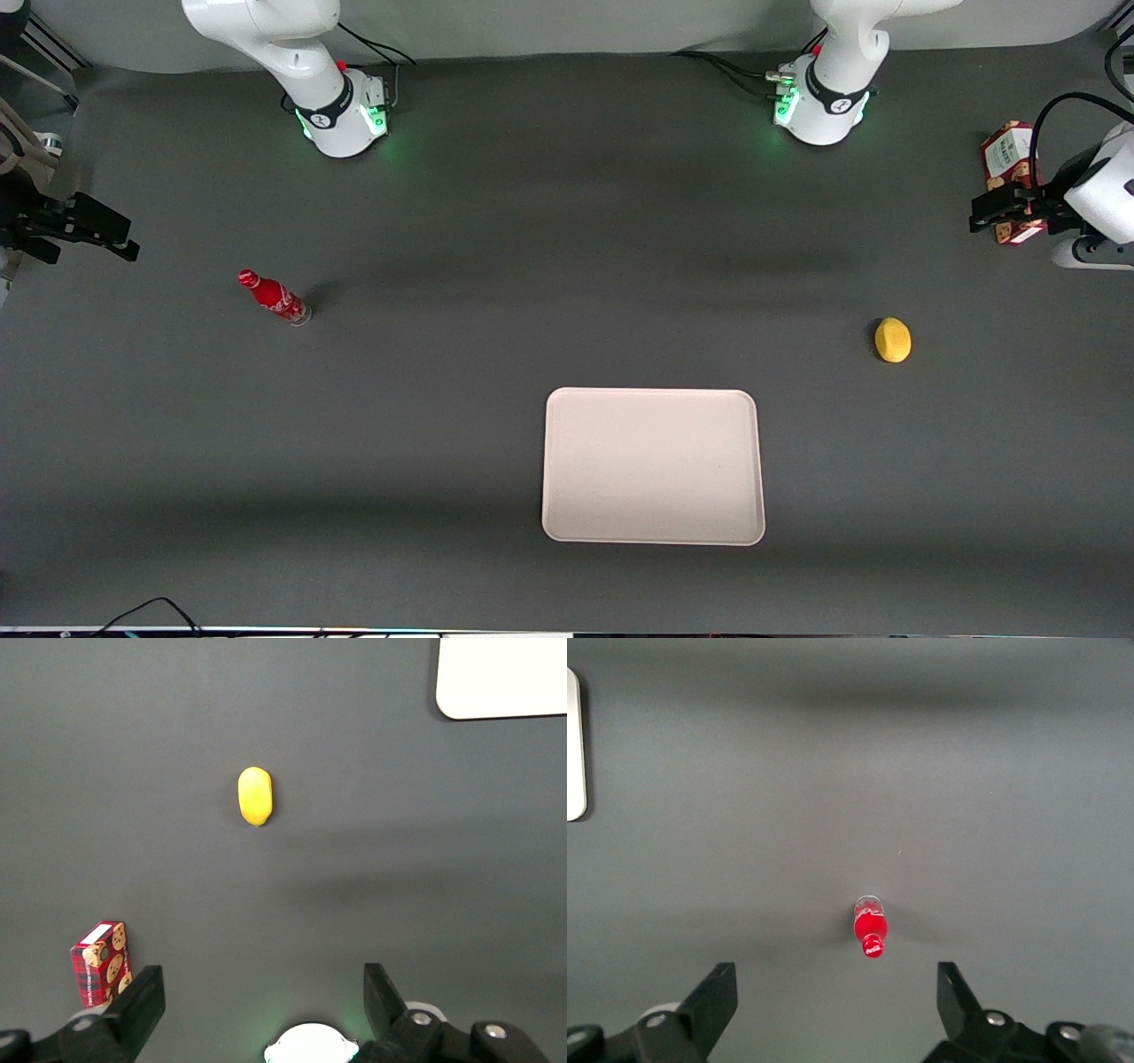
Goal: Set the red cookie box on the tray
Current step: 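Move the left gripper down toward the red plaid cookie box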
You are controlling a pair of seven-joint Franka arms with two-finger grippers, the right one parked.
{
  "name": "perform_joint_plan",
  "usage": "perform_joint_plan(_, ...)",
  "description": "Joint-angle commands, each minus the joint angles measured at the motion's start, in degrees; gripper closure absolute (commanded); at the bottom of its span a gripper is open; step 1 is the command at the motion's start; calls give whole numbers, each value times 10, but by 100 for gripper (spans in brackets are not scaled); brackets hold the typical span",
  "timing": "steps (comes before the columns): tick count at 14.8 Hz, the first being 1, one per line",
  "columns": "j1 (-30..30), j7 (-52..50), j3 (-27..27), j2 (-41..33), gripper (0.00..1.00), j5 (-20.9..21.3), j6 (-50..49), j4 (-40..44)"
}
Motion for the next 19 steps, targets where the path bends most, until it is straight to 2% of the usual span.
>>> perform_joint_plan(1,-6,11,4,4,0,-5,-18,17)
perform_joint_plan(19,-2,7,7,-9,0,-10,-56,18)
